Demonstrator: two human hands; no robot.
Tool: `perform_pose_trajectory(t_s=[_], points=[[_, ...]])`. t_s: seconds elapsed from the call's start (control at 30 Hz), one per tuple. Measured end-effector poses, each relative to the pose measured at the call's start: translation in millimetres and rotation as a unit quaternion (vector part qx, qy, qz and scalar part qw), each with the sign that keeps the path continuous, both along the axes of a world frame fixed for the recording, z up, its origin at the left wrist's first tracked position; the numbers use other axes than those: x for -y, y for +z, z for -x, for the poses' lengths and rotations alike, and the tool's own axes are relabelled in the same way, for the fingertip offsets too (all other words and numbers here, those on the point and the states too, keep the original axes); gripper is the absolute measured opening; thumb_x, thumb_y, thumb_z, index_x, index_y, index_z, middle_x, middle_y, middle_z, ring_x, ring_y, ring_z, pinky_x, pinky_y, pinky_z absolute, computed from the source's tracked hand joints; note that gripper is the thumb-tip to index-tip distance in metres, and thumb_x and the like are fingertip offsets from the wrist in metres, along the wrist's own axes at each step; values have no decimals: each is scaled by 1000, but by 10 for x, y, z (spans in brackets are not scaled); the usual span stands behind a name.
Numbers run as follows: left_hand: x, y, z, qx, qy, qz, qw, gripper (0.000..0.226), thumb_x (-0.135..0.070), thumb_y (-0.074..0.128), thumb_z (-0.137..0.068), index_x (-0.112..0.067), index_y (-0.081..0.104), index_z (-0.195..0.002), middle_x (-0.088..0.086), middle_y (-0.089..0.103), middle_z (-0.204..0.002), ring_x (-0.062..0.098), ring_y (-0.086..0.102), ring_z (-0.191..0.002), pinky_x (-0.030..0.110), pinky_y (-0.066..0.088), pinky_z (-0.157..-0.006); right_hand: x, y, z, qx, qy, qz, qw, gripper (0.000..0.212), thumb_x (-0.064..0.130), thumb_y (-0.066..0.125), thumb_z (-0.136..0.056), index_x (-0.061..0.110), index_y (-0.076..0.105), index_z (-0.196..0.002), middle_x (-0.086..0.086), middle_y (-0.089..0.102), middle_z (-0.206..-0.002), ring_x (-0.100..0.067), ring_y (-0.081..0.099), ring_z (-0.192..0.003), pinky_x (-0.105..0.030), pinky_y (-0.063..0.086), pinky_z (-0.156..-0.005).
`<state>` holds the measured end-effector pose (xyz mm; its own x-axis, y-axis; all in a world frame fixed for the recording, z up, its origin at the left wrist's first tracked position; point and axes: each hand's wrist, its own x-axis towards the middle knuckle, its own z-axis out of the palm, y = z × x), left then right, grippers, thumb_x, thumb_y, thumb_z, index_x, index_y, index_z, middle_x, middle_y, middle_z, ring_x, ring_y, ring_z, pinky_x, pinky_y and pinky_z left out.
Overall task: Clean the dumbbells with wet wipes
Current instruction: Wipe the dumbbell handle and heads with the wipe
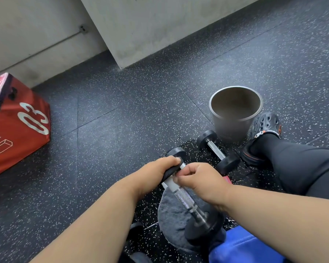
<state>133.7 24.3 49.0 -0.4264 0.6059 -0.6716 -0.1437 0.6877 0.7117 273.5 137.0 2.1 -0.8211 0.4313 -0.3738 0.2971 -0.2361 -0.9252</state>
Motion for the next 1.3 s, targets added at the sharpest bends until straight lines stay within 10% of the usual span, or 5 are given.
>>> perform_pose_trajectory(t_s=[0.23,0.43,0.67,0.97,1.3], points=[[-14,54,-46,-32,-9,-2,999,34,-54,63,-95,-22,75,-97,-7,71,-73,5,61,-55,35,43,-71,-16,-32,75,-14,32,116,993,23,-3,74,-89,12,65,-73,4,63,-62,-7,55,-58,-18,46,-59],[-20,91,-81,-51,-20,10,998,57,-68,67,-76,-20,82,-103,1,82,-100,20,72,-92,55,47,-113,-46,-95,123,-33,24,251,967,13,11,61,-97,15,66,-85,1,65,-71,-10,59,-65,-20,47,-61],[-18,130,-83,-69,-46,6,997,58,-68,62,-79,-19,78,-104,-1,80,-103,20,70,-95,61,44,-114,-29,-102,91,-42,17,268,962,19,-8,66,-95,9,67,-103,-5,74,-82,-10,69,-68,-19,53,-58],[-24,116,-85,-82,-49,1,995,63,-72,64,-77,-22,79,-112,5,79,-116,27,72,-111,60,44,-115,28,-71,106,-29,96,168,981,17,2,73,-94,1,78,-110,-6,81,-102,-12,76,-97,-21,54,-88],[-28,142,-114,-73,-25,-1,997,56,-70,68,-68,-27,79,-102,-6,74,-96,11,66,-81,42,49,-96,-40,3,56,42,164,-2,986,12,12,86,-83,15,75,-85,3,71,-76,-10,65,-71,-24,52,-72]])
